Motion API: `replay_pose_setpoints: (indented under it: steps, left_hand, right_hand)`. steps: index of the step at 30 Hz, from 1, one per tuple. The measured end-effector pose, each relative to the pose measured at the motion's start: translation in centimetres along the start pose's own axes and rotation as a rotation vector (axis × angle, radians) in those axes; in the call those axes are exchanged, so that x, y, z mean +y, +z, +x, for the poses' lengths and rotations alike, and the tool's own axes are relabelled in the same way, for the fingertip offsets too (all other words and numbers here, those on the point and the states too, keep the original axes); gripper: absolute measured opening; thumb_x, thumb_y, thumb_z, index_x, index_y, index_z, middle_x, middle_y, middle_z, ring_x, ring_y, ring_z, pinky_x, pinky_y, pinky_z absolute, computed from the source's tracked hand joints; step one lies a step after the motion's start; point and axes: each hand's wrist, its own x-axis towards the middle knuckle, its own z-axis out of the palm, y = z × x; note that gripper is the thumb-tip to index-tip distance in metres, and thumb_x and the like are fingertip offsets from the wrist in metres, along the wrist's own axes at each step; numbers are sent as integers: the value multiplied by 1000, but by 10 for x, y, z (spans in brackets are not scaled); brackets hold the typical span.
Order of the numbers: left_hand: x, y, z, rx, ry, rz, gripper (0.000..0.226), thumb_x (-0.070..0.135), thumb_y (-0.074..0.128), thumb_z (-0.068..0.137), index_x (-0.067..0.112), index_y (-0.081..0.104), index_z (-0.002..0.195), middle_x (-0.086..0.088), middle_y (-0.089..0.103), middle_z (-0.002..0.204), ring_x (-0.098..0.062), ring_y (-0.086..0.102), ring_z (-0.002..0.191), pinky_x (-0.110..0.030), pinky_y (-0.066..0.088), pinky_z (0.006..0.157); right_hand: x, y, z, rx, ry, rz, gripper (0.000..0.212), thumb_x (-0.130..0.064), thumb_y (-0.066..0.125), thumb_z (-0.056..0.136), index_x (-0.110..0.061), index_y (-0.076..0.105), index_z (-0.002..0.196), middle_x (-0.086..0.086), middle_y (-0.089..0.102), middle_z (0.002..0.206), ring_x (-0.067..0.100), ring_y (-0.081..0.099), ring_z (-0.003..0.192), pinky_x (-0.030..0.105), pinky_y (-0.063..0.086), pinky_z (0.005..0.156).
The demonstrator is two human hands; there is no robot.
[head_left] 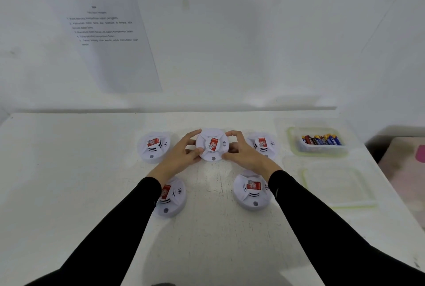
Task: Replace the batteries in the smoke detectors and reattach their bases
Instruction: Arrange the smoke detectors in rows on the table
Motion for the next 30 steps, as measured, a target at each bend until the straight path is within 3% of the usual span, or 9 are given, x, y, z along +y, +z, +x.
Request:
replay_pose_setpoints:
  steps: [5,11,24,30]
  left_hand:
    - [-5,-1,-3,11,4,-33,49,20,64,96,34,48,141,-2,59,127,-18,67,110,-32,58,90]
    - [-4,-2,-1,10,-3,-50,48,16,63,96,35,50,138,-4,59,125,-18,67,109,-30,58,88]
    - [-5,-1,-1,18,-5,-28,52,16,64,96,34,47,143,-2,60,125,-20,65,111,-37,57,94]
    - [-4,-1,-3,20,-1,-12,53,18,64,96,35,47,143,-1,61,125,-19,66,111,-36,57,94]
  right_hand:
    - [-1,1,-1,-5,-3,11,56,-6,63,89,-26,30,130,13,65,112,17,62,98,23,50,85]
    - [-1,0,-1,-16,-5,21,57,-7,63,89,-27,30,131,14,65,112,19,61,98,25,50,86]
    - [-1,0,-2,-20,3,21,57,-7,63,89,-28,30,131,13,65,112,20,61,100,31,48,92]
    - [-2,0,-2,-24,-1,16,57,-8,64,89,-27,30,131,14,65,113,18,61,98,25,49,86]
